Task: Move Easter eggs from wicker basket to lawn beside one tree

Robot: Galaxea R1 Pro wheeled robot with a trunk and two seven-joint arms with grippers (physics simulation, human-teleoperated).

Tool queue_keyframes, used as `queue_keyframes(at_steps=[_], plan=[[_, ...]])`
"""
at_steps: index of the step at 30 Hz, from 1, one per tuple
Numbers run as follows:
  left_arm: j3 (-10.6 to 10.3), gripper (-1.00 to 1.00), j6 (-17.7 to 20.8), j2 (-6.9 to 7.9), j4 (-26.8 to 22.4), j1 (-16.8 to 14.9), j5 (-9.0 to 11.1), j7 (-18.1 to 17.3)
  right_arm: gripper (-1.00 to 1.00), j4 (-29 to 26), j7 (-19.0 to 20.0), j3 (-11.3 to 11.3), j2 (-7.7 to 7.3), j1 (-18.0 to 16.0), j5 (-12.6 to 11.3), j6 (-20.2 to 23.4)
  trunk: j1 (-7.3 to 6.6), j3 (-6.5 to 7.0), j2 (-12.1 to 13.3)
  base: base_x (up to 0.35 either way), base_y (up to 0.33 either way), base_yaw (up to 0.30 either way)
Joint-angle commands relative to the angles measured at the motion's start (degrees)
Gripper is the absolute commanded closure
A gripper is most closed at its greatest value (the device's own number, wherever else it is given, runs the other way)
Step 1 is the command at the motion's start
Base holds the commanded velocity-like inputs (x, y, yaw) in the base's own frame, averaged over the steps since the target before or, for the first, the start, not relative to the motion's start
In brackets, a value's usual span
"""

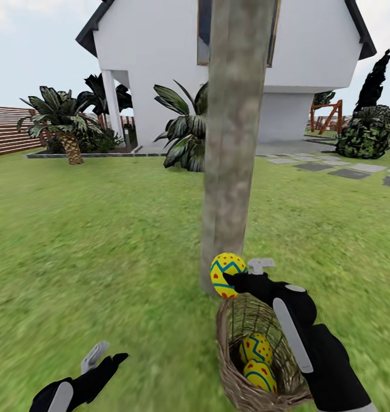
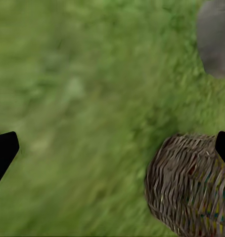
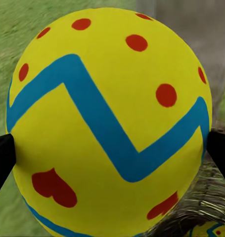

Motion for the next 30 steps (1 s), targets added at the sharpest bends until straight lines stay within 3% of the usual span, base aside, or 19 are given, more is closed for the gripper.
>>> queue_keyframes(at_steps=[1, 7, 10, 14, 19, 21, 24, 30], plan=[[0.15, -1.00, 0.31, -0.04, 0.02, -0.04, 0.00, -0.25, 1.00, 0.12, 0.12, 0.06, 0.03, -0.05, 0.25, 0.28, 0.00, -0.06, -0.02, 0.121, 0.322, 0.000], [0.19, -1.00, 0.31, -0.13, 0.02, -0.04, 0.00, -0.25, 1.00, 0.76, 0.00, 0.77, 0.14, -0.05, 0.47, 0.26, 0.00, -0.06, -0.02, 0.060, 0.322, 0.000], [0.21, -1.00, 0.31, -0.15, 0.02, -0.04, 0.00, -0.25, 1.00, 3.25, -0.13, 1.00, 0.26, -0.10, 0.52, 0.25, 0.00, -0.06, -0.02, 0.005, 0.323, 0.000], [0.23, -1.00, 0.32, -0.10, 0.02, -0.04, 0.00, -0.25, 1.00, 10.64, -0.21, 1.12, 0.74, -0.15, 0.61, 0.09, 0.00, -0.06, -0.02, 0.001, 0.323, 0.000], [0.31, -1.00, 0.31, -0.14, 0.02, -0.04, 0.00, -0.25, 1.00, 20.76, -1.74, 0.75, 3.20, -0.87, 0.59, -3.92, 0.00, -0.06, -0.02, 0.000, 0.323, 0.000], [0.39, -1.00, 0.31, -0.15, 0.02, -0.04, 0.04, -0.25, 1.00, 24.44, -4.00, 0.87, 5.46, -1.07, 0.65, -5.77, 0.00, -0.06, -0.02, 0.000, 0.323, 0.000], [0.41, -1.00, 0.31, -0.19, 0.02, -0.04, 0.05, -0.25, 1.00, 25.91, -6.09, 0.86, 6.42, -1.10, 0.65, -7.33, 0.00, -0.06, -0.02, 0.000, 0.323, 0.000], [0.41, -1.00, 0.31, -0.26, 0.02, -0.04, 0.03, -0.25, 1.00, 32.80, -13.63, 0.92, 9.57, -1.20, 0.53, -16.26, 0.00, -0.06, -0.02, 0.000, 0.323, 0.000]])
